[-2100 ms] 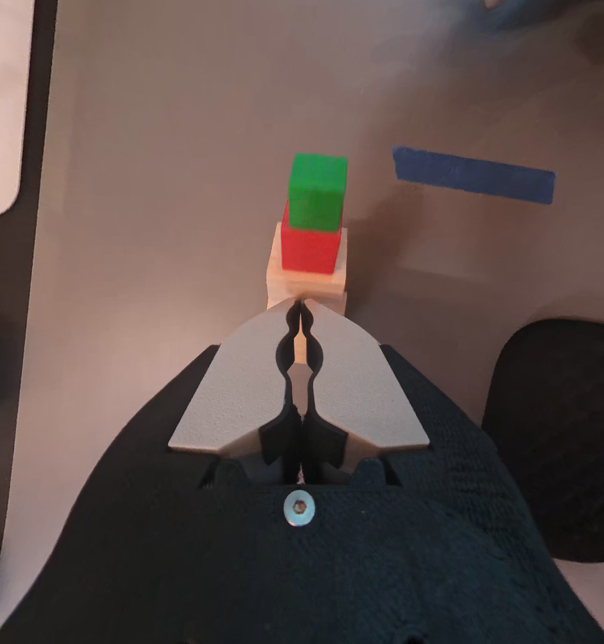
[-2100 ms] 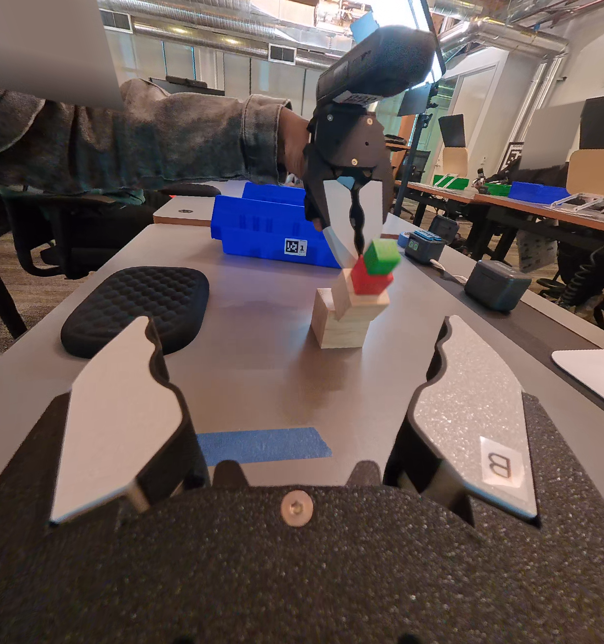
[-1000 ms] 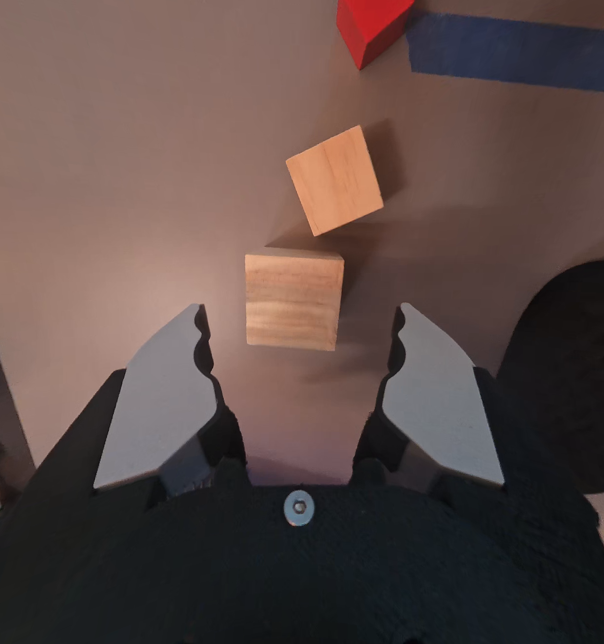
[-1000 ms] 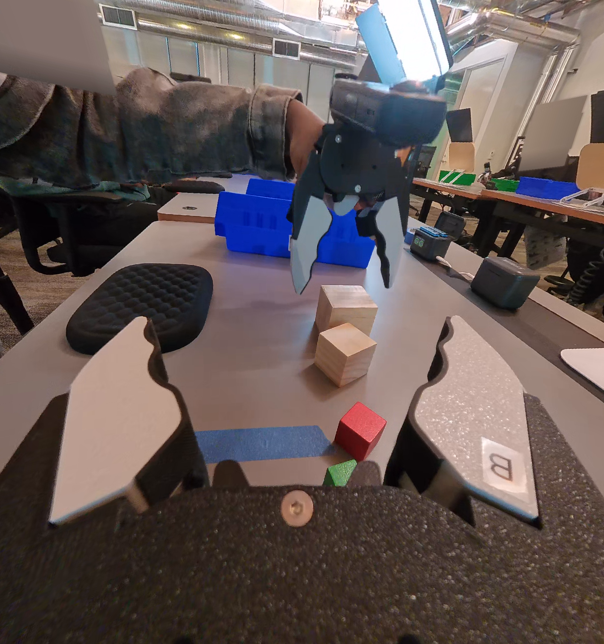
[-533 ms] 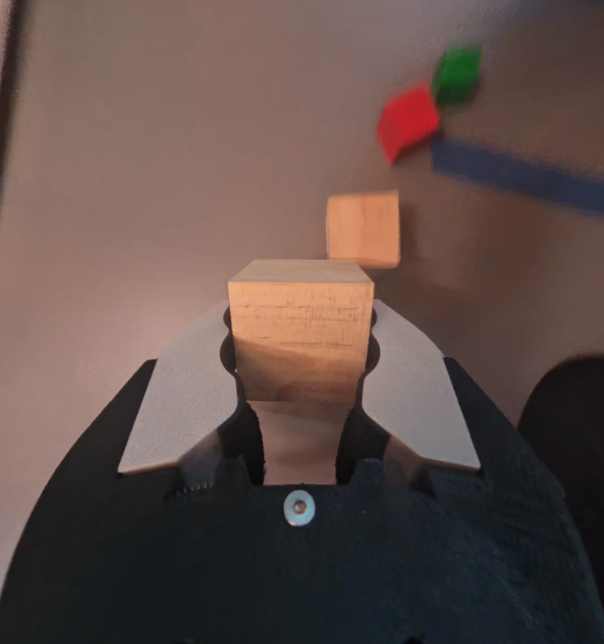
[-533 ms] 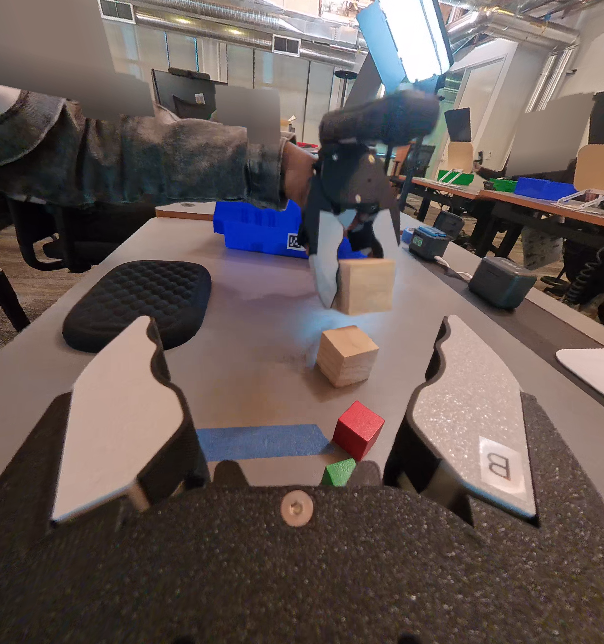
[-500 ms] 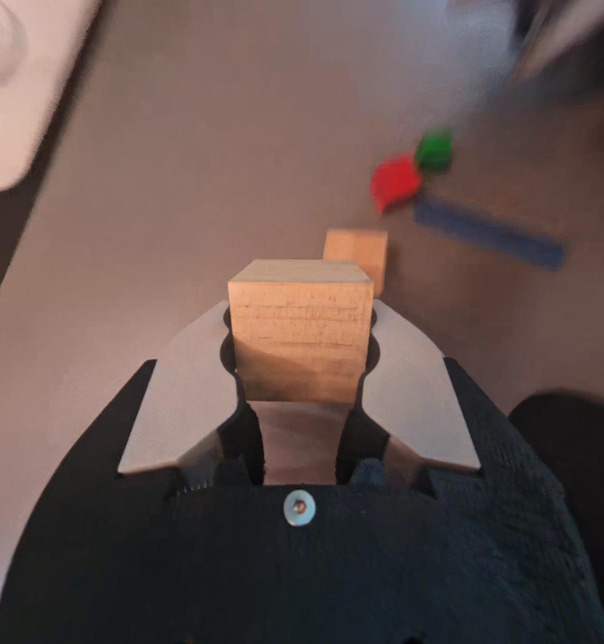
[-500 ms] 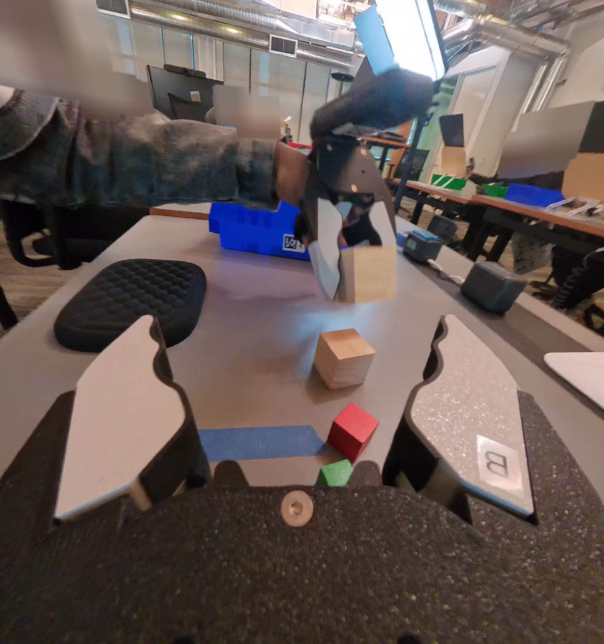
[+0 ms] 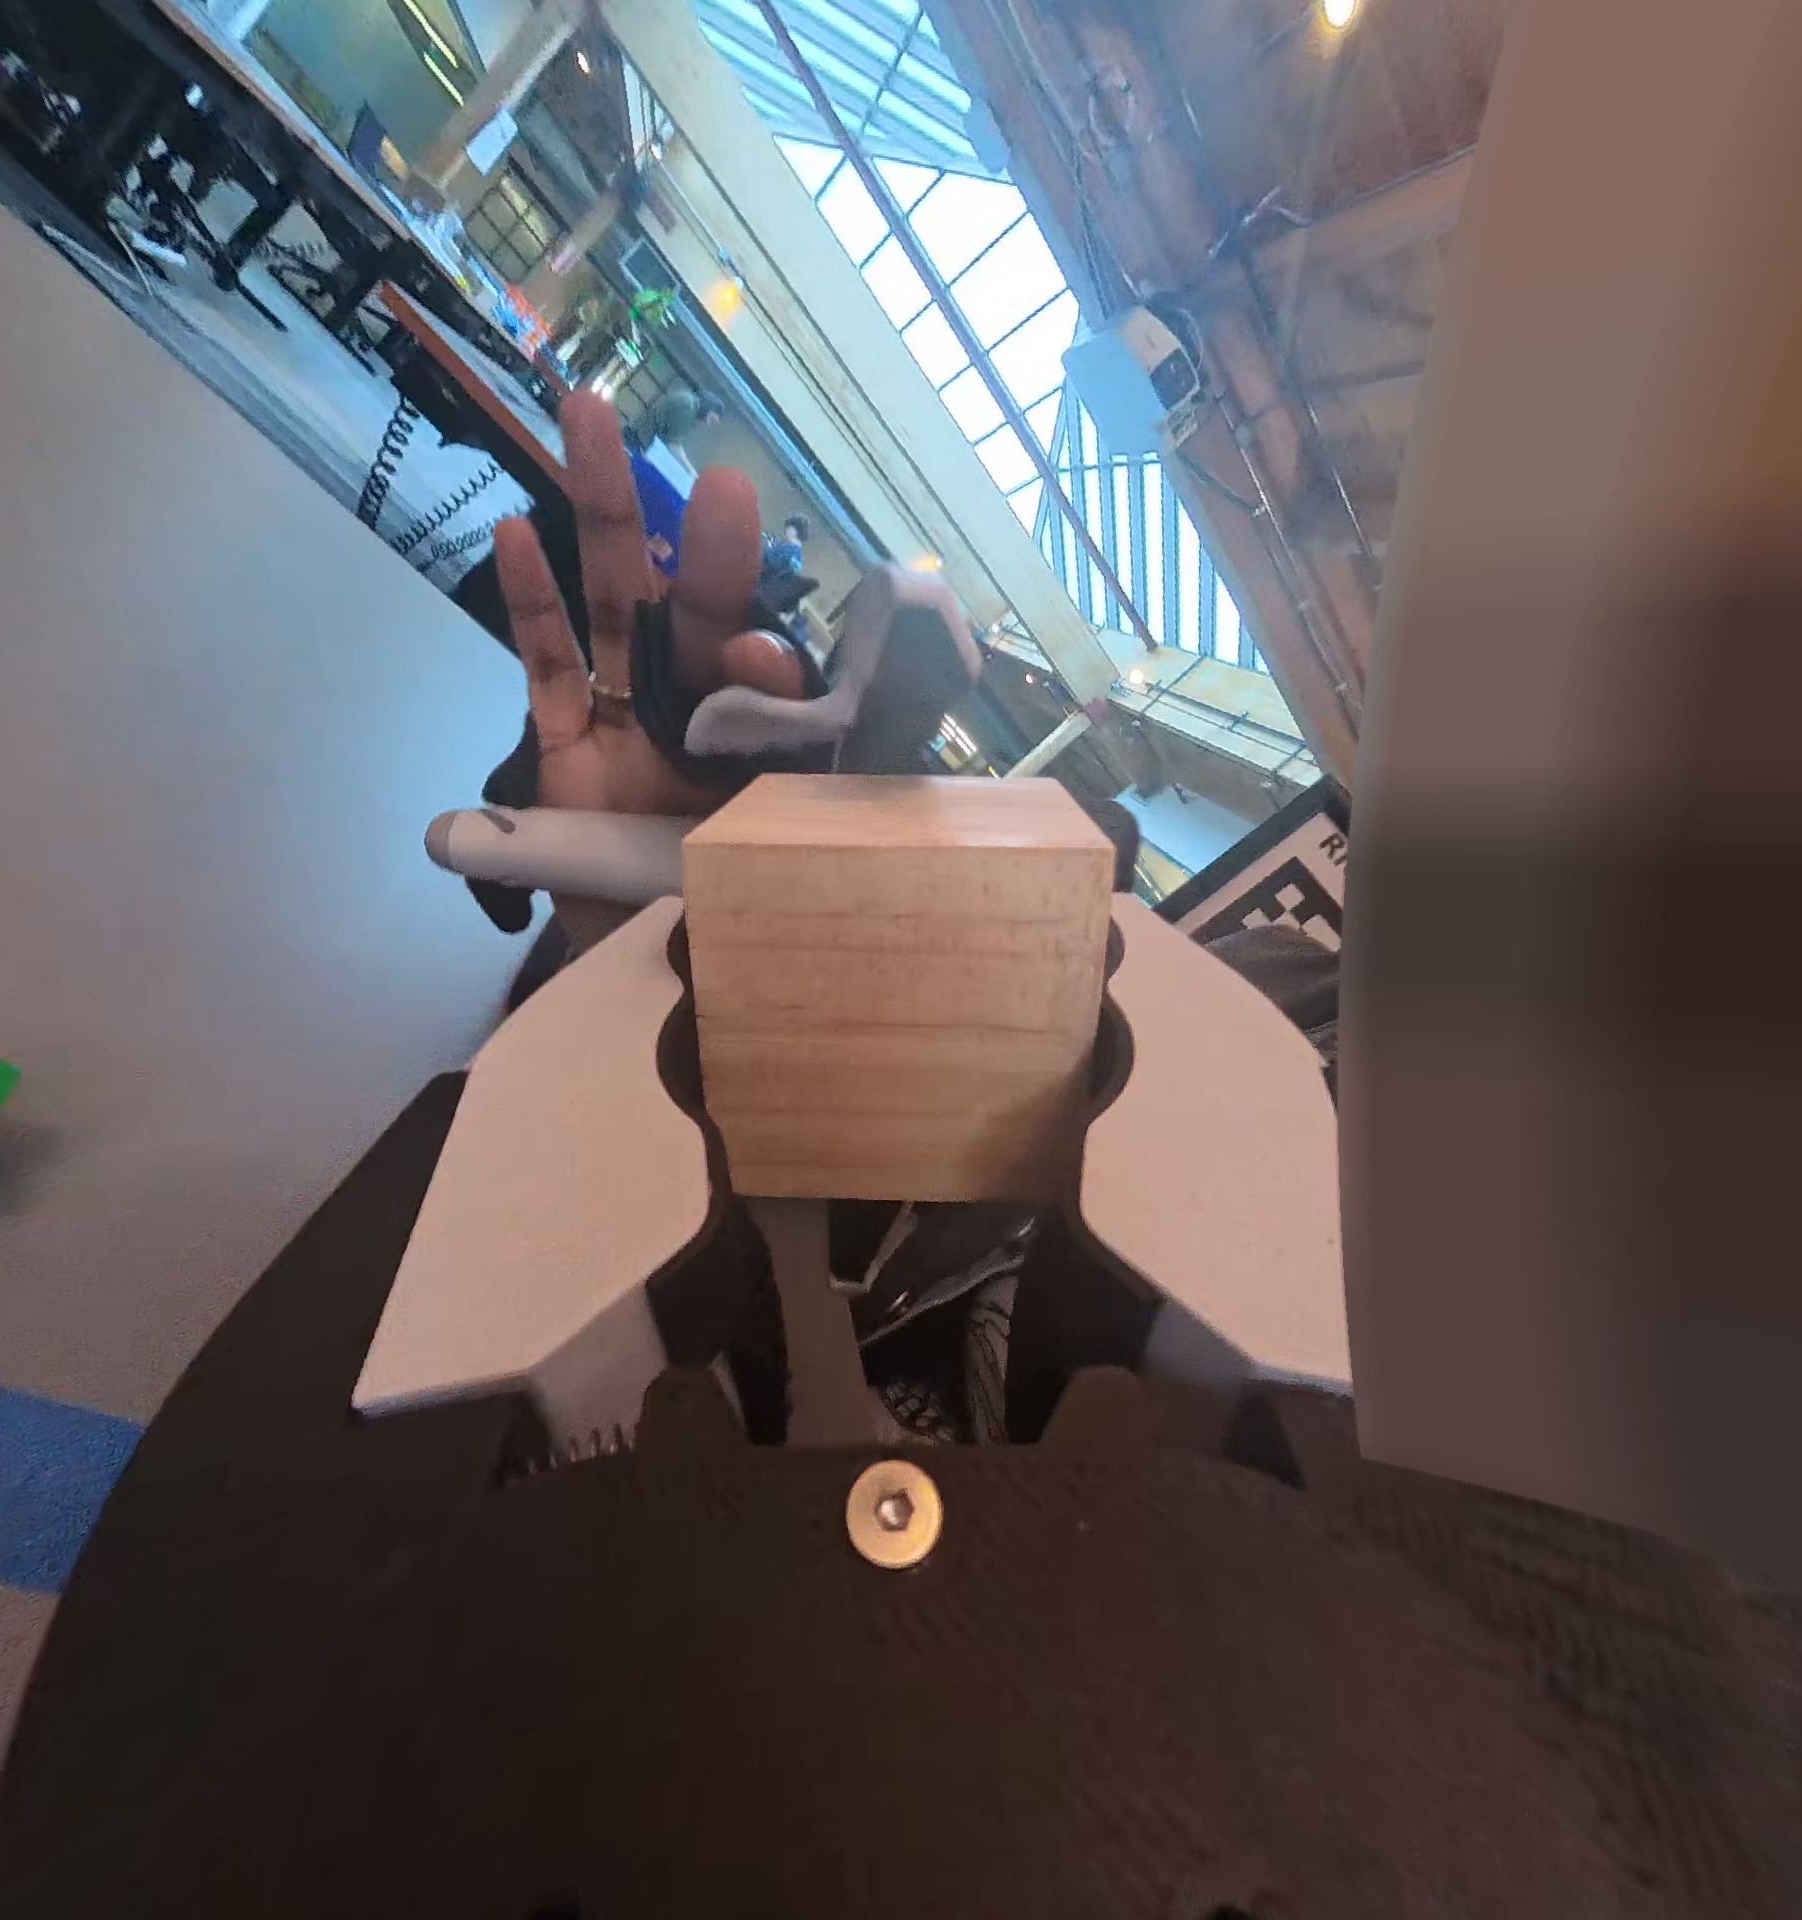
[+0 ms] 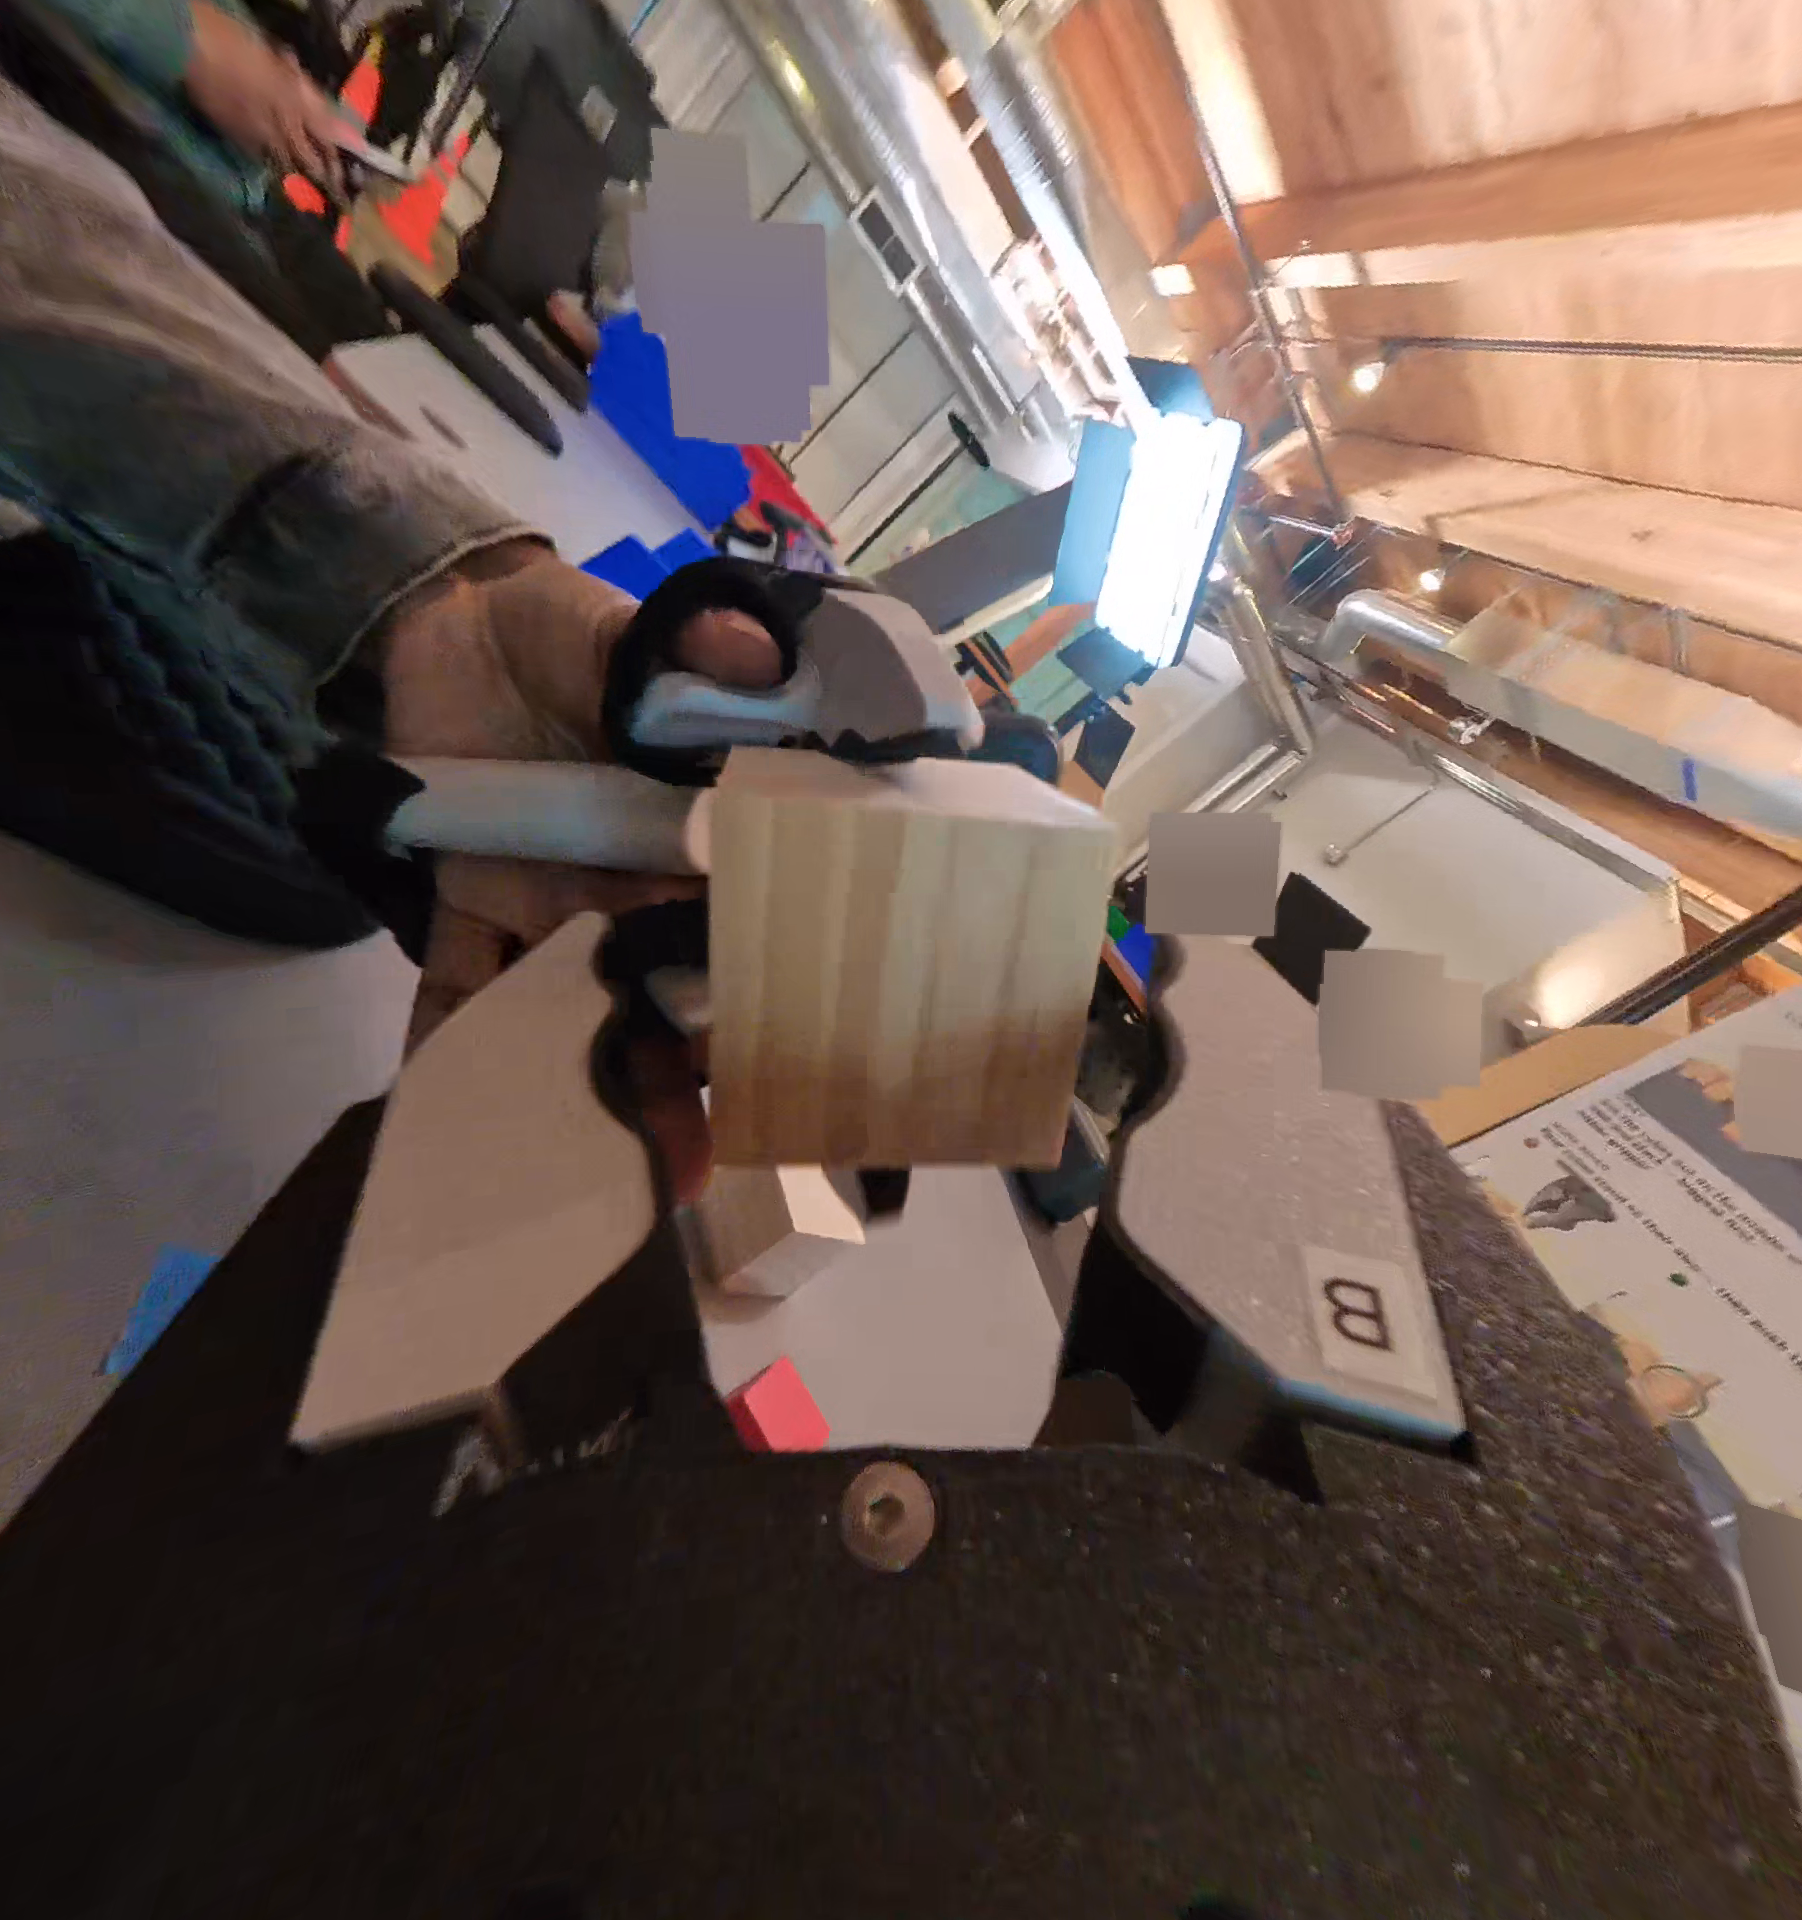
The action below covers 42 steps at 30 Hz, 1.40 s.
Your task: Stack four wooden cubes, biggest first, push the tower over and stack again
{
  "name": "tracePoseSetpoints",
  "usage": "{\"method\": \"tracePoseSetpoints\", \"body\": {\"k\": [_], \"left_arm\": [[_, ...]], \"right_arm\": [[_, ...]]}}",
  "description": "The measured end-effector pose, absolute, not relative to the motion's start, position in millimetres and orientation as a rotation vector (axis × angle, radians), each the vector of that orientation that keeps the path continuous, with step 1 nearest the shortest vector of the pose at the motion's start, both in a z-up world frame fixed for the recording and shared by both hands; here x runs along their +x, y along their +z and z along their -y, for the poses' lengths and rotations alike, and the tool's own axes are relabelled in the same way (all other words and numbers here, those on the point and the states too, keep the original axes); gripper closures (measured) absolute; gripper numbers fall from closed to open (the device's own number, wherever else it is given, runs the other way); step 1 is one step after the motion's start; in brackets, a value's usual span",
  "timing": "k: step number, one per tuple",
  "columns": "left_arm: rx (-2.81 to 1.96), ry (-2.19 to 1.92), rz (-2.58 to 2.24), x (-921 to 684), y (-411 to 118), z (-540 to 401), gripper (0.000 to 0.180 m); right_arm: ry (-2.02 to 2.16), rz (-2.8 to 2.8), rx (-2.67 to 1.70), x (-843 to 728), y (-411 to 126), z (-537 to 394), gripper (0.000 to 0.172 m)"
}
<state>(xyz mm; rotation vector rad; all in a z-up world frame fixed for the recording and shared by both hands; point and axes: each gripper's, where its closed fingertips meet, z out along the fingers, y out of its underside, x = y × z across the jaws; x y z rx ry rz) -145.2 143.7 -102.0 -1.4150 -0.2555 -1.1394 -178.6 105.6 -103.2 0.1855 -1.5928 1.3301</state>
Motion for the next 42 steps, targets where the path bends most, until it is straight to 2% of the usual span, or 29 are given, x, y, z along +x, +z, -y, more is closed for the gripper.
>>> {"method": "tracePoseSetpoints", "body": {"k": [1, 4, 5, 8, 11, 13, 18, 22, 31, 42], "left_arm": [[-1.431, -1.144, 0.242, -142.0, -105.3, -145.5, 0.109], [-1.461, -1.091, 0.137, -136.9, -104.9, -144.1, 0.109], [-1.470, -1.004, 0.077, -137.9, -104.6, -143.4, 0.103], [-1.449, -0.451, -0.002, -170.9, -100.3, -143.6, 0.054], [-1.349, 0.120, -0.079, -201.9, -83.6, -125.0, 0.039], [-1.278, 0.283, -0.087, -210.0, -74.0, -110.2, 0.038], [-1.358, 0.311, -0.050, -218.9, -91.7, -103.5, 0.038], [-1.394, 0.359, -0.106, -215.2, -95.6, -105.4, 0.038], [-1.372, 0.306, -0.070, -217.6, -93.8, -103.1, 0.039], [-1.410, 0.272, -0.106, -211.4, -104.2, -110.5, 0.039]], "right_arm": [[1.289, 1.610, 0.196, -178.4, -106.3, -105.8, 0.098], [1.275, 1.647, 0.192, -175.8, -104.8, -107.6, 0.101], [1.302, 1.680, 0.184, -173.4, -105.0, -108.0, 0.100], [1.333, 1.846, 0.102, -175.6, -112.0, -120.5, 0.100], [1.188, 2.119, -0.029, -183.2, -133.3, -159.4, 0.100], [1.001, 2.340, -0.169, -183.3, -156.0, -200.0, 0.100], [0.377, 2.751, -0.463, -160.8, -202.8, -318.0, 0.101], [0.161, 2.891, -0.629, -141.5, -220.0, -386.9, 0.101], [0.496, 2.895, -0.595, -130.8, -233.2, -421.1, 0.101], [0.533, 2.888, -0.574, -126.1, -258.2, -431.0, 0.100]]}}
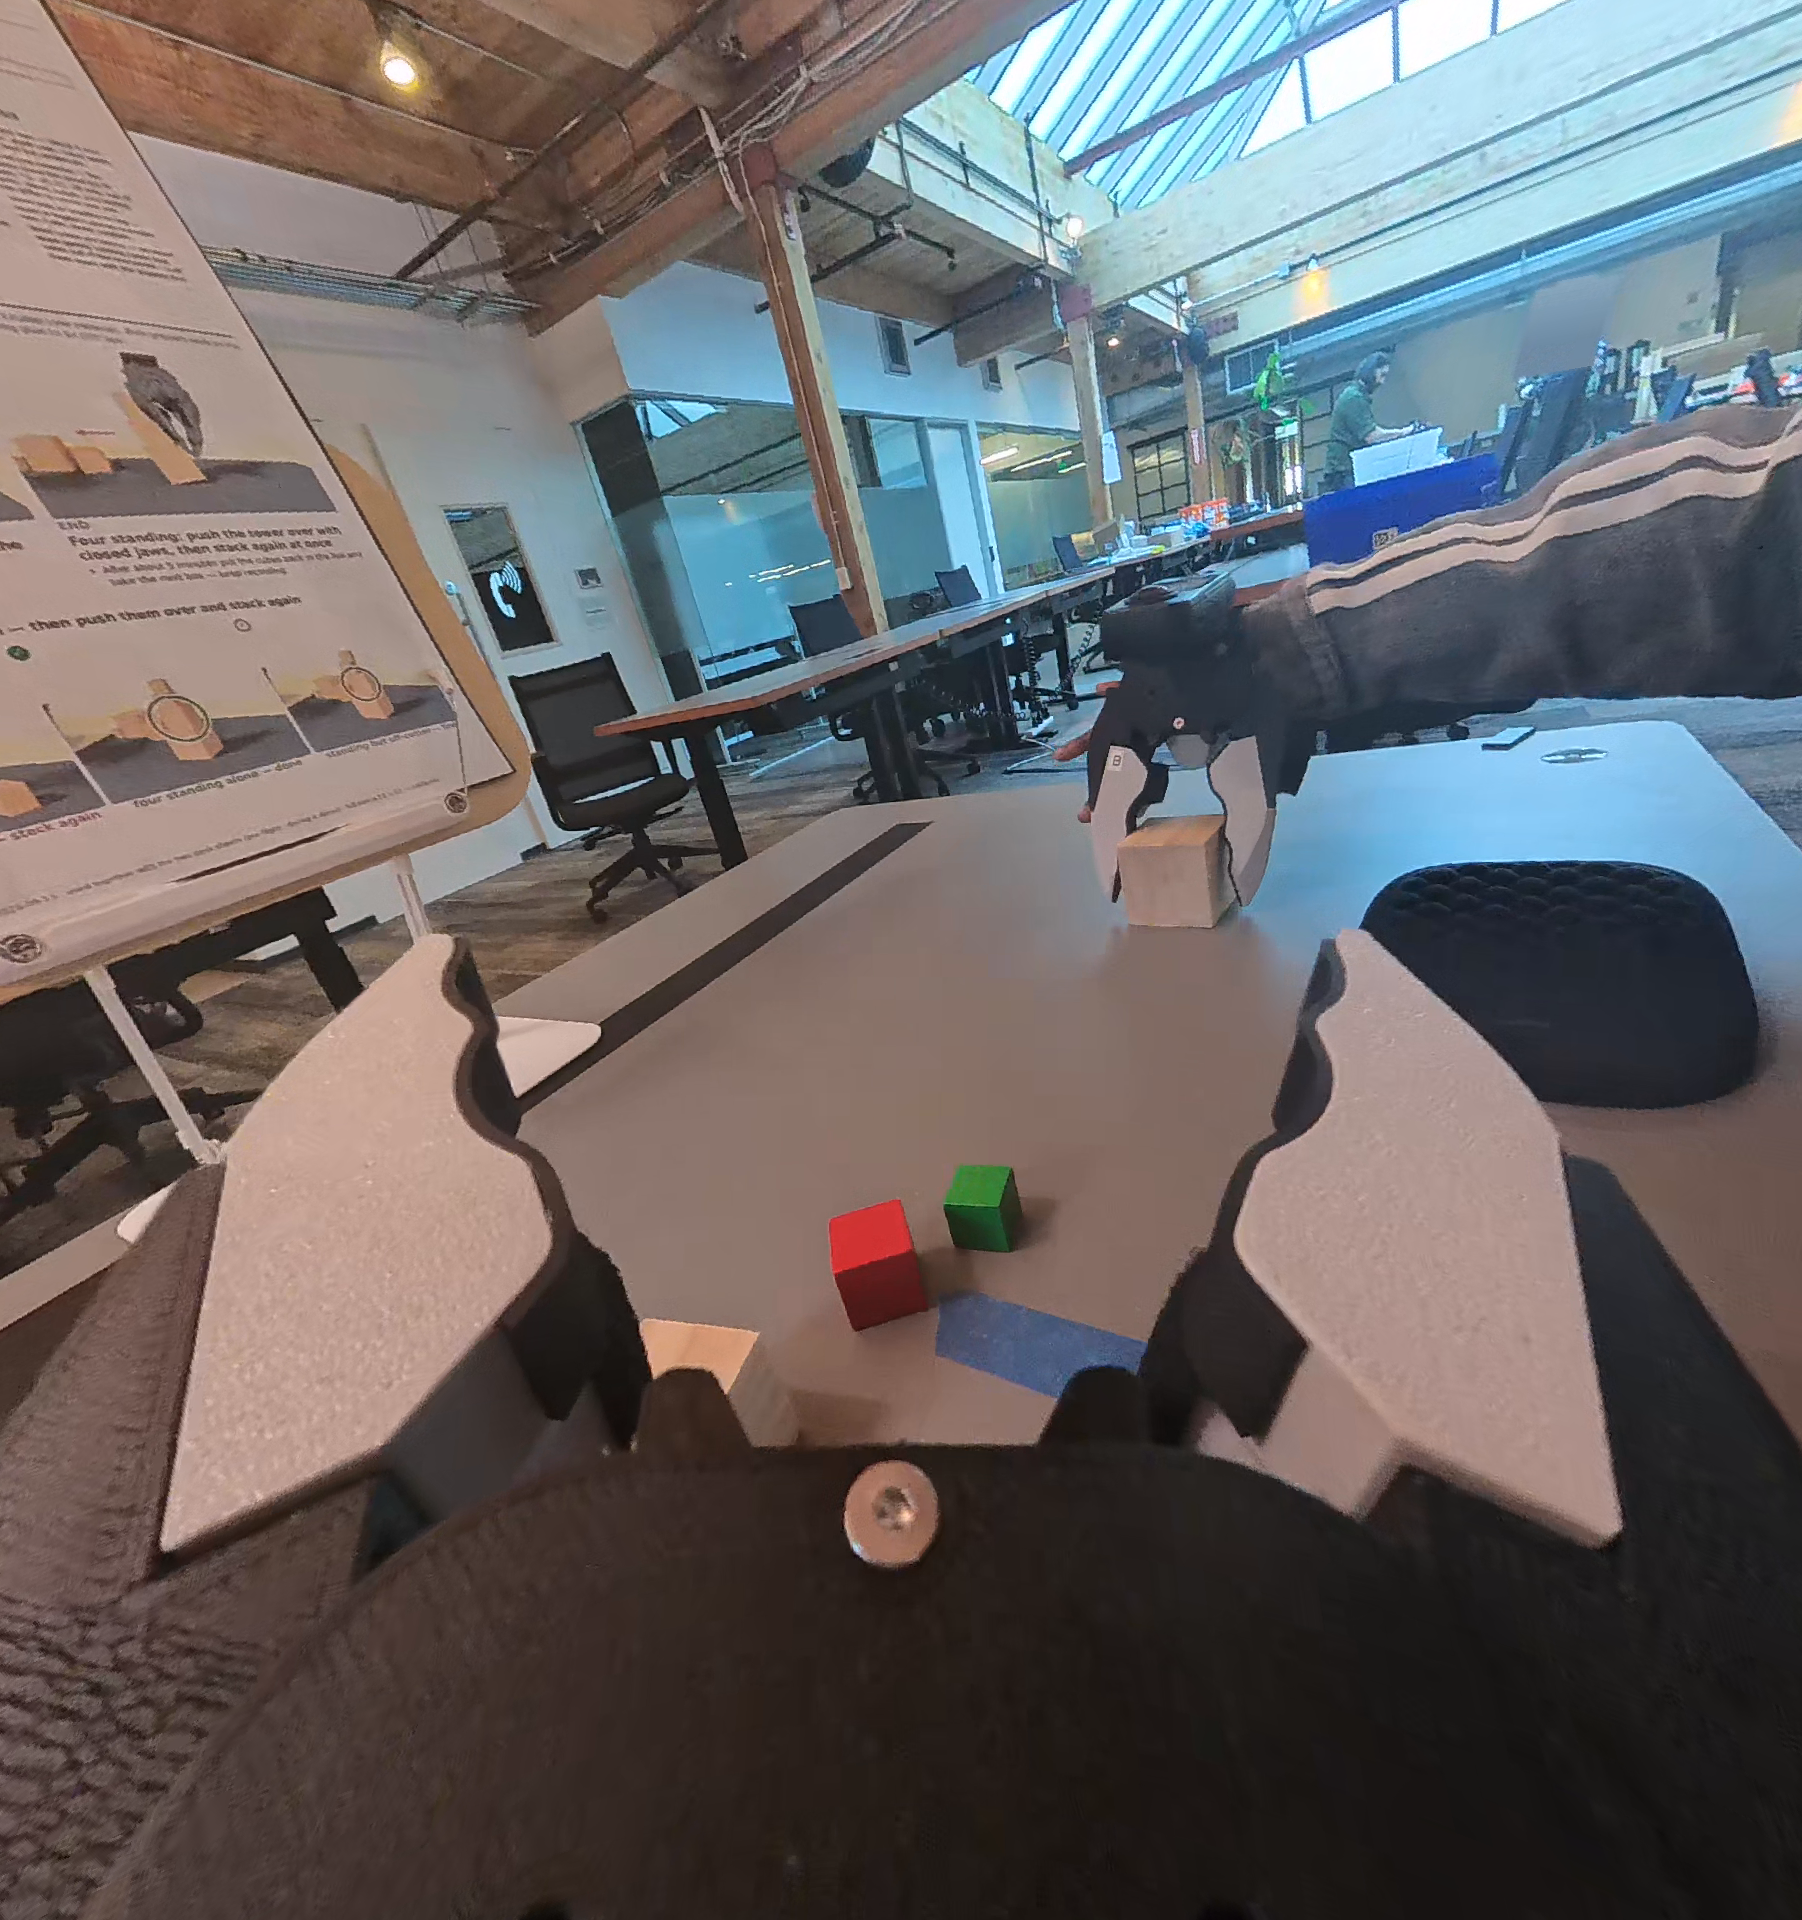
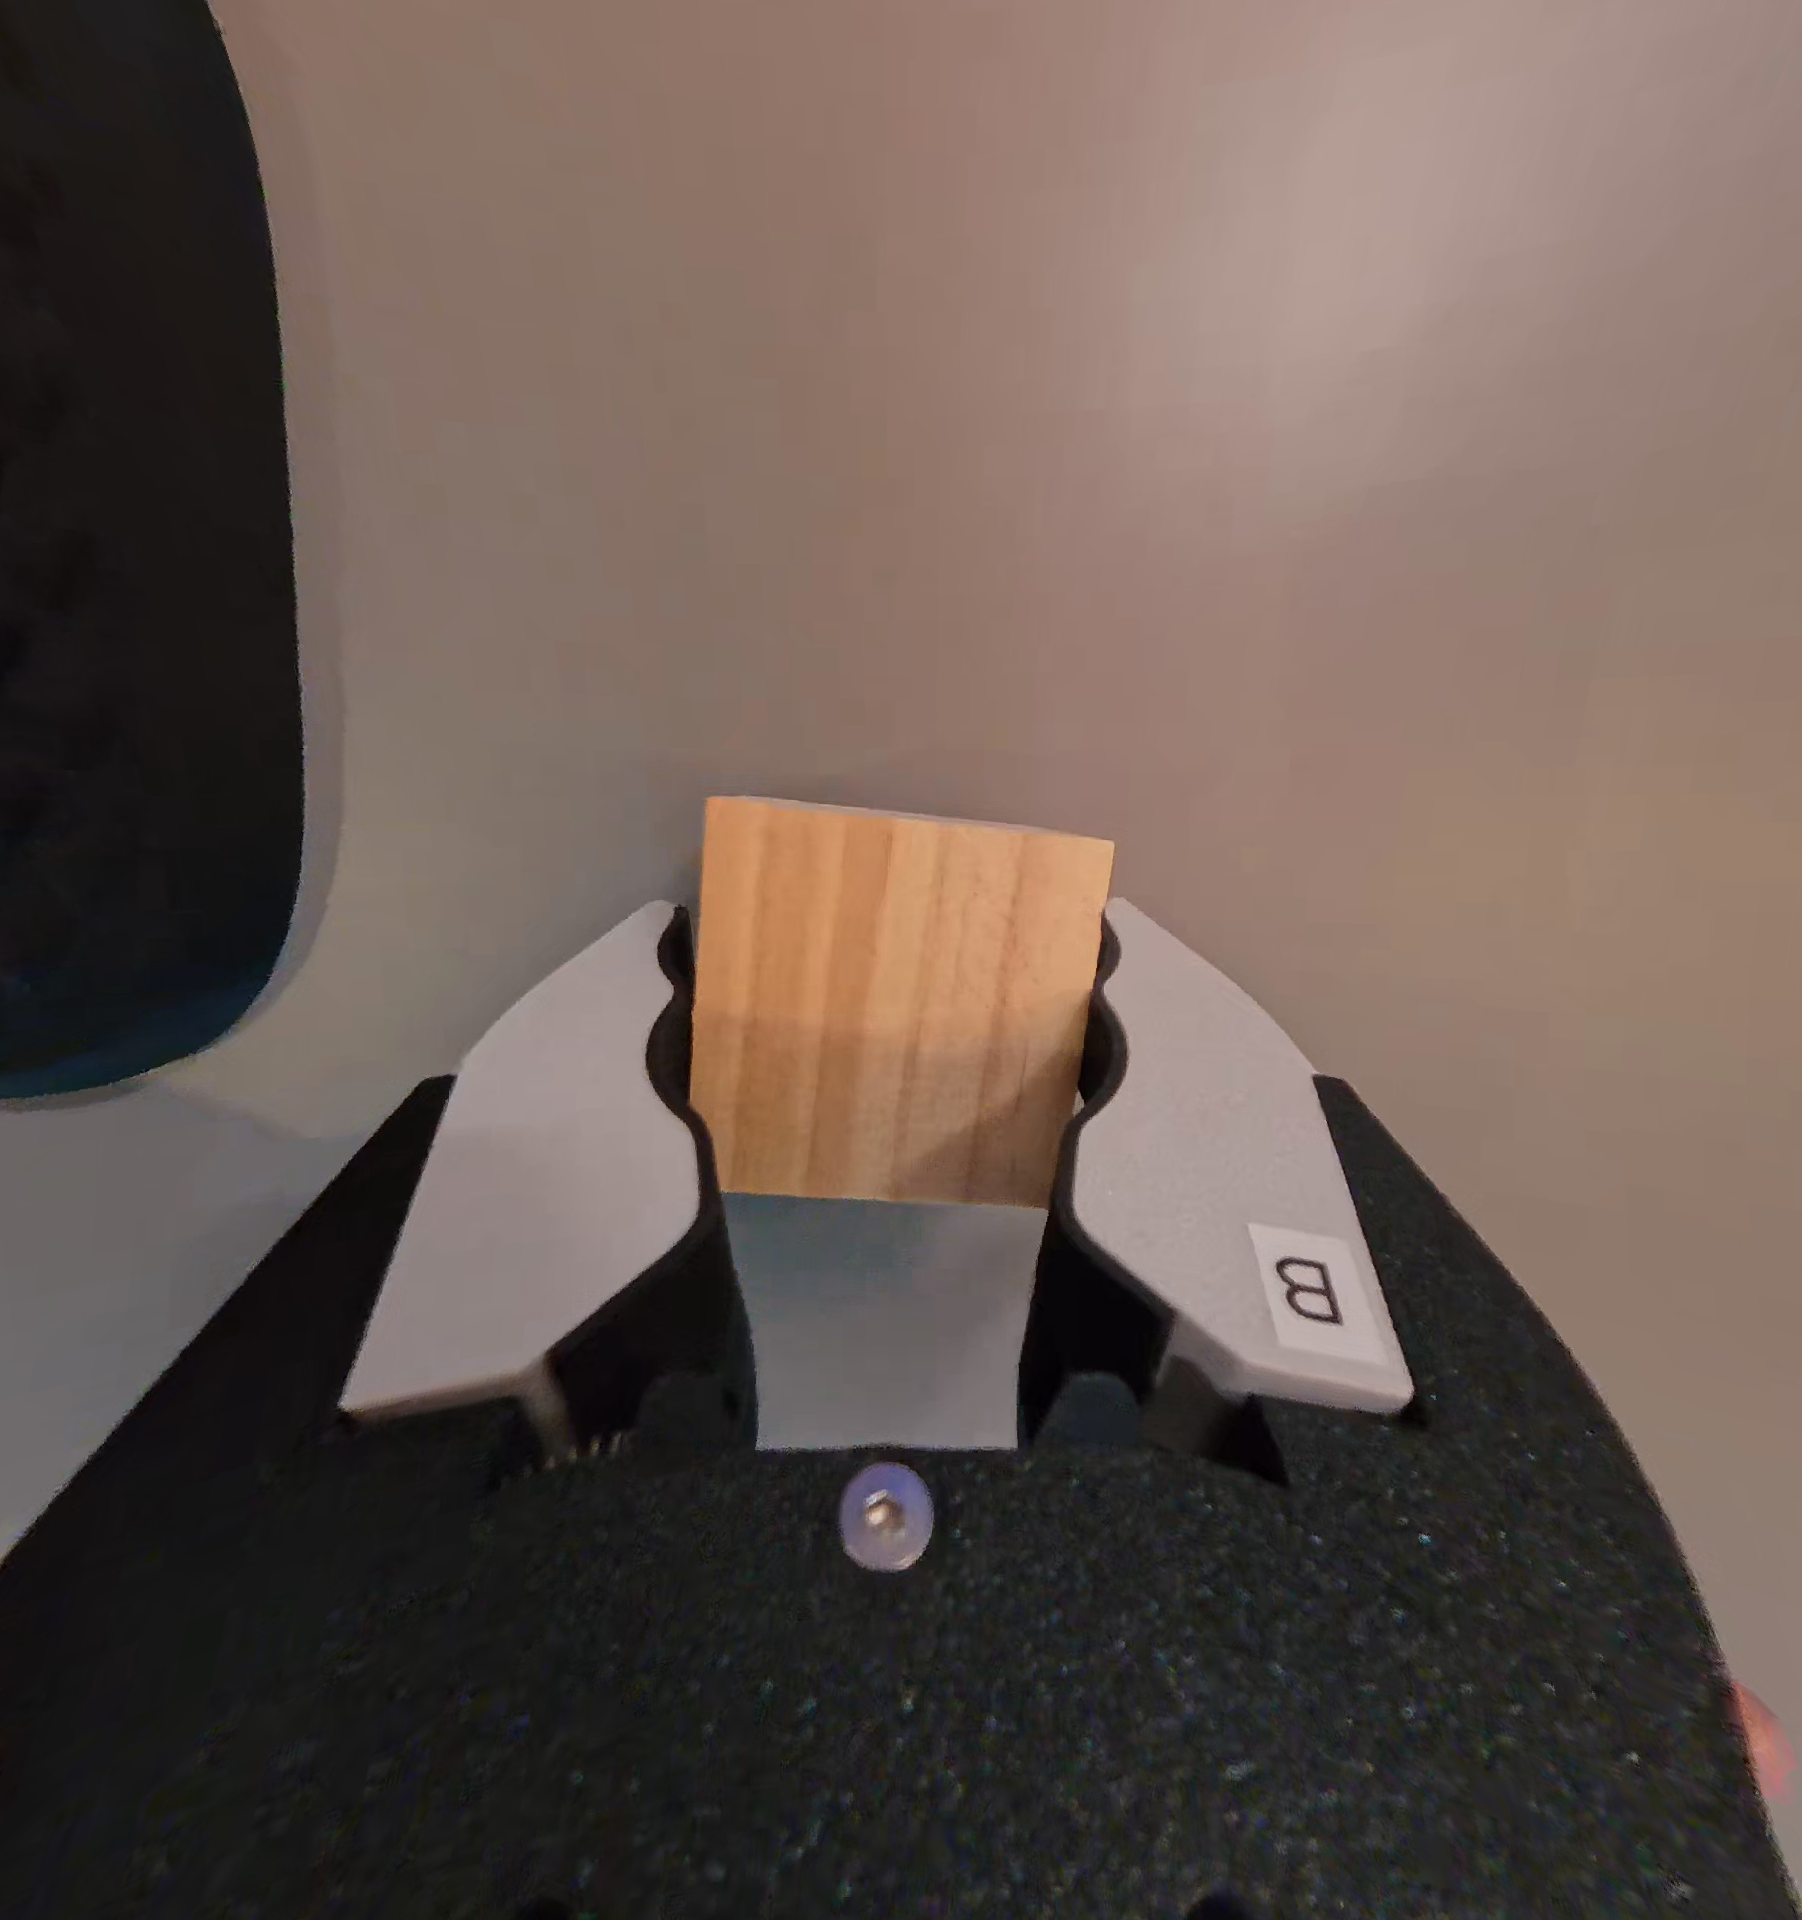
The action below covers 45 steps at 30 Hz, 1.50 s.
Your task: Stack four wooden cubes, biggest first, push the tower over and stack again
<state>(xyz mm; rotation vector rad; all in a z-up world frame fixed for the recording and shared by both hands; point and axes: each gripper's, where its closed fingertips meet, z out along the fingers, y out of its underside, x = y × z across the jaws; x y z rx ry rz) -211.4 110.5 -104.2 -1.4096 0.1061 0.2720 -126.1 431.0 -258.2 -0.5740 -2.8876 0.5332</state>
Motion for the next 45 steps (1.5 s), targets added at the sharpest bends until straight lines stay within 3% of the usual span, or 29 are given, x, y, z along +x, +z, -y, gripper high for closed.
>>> {"method": "tracePoseSetpoints", "body": {"k": [4, 10, 15, 21, 25, 32, 34, 40, 45], "left_arm": [[-1.397, 0.268, -0.091, -213.6, -102.3, -109.2, 0.039], [-1.389, 0.254, -0.066, -217.2, -100.9, -106.8, 0.039], [-1.465, 0.272, -0.030, -225.9, -111.3, -108.3, 0.040], [-2.076, 0.346, -0.054, -261.0, -174.7, -103.5, 0.073], [-2.464, 0.413, -0.272, -291.1, -203.0, -97.3, 0.088], [-2.761, 0.103, -0.370, -303.9, -244.2, -103.6, 0.112], [-2.776, 0.053, -0.363, -306.3, -254.5, -101.0, 0.135], [-2.293, -0.132, -0.009, -299.8, -206.3, -117.9, 0.135], [-1.440, -0.721, 0.248, -237.8, -96.4, -126.6, 0.135]], "right_arm": [[0.545, 2.829, -0.672, -132.6, -247.8, -427.9, 0.070], [0.869, 2.614, -0.661, -155.3, -188.6, -369.1, 0.052], [1.382, 2.127, -0.672, -168.7, -125.3, -303.0, 0.024], [1.797, 1.447, -0.374, -146.7, -77.2, -242.5, 0.025], [1.775, 1.571, -0.384, -148.1, -92.7, -227.5, 0.025], [1.795, 1.544, -0.388, -146.3, -95.2, -229.7, 0.025], [1.784, 1.568, -0.387, -146.5, -98.7, -227.1, 0.025], [1.674, 1.614, -0.356, -150.7, -108.1, -218.7, 0.025], [1.383, 1.584, -0.274, -159.9, -100.5, -213.1, 0.052]]}}
